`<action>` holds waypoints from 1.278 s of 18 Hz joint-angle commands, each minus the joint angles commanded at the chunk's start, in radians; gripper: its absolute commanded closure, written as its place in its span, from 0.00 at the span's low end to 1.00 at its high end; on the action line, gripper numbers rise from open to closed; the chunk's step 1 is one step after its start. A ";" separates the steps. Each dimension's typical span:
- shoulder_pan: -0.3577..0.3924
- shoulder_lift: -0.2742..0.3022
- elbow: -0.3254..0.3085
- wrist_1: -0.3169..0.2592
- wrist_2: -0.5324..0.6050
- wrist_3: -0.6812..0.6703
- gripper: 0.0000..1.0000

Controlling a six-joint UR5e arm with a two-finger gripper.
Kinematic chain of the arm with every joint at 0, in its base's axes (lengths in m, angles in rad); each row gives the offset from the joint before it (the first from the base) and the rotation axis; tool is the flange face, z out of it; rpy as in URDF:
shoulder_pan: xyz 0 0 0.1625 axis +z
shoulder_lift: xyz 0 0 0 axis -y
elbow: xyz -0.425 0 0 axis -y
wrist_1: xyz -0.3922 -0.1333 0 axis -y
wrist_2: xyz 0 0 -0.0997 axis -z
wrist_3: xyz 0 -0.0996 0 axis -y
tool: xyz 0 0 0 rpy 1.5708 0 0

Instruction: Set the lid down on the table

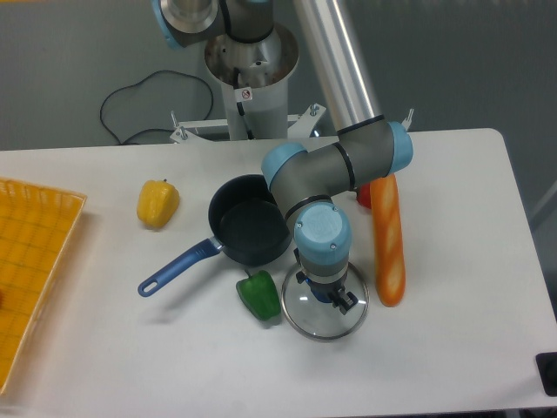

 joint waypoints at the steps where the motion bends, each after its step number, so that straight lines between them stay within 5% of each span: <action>1: 0.000 -0.003 0.000 0.002 0.000 0.000 0.20; 9: -0.002 -0.003 0.000 0.006 0.000 0.002 0.14; 12: -0.002 0.000 0.003 0.006 0.000 0.003 0.01; 23: -0.002 0.044 0.029 0.002 0.000 0.000 0.00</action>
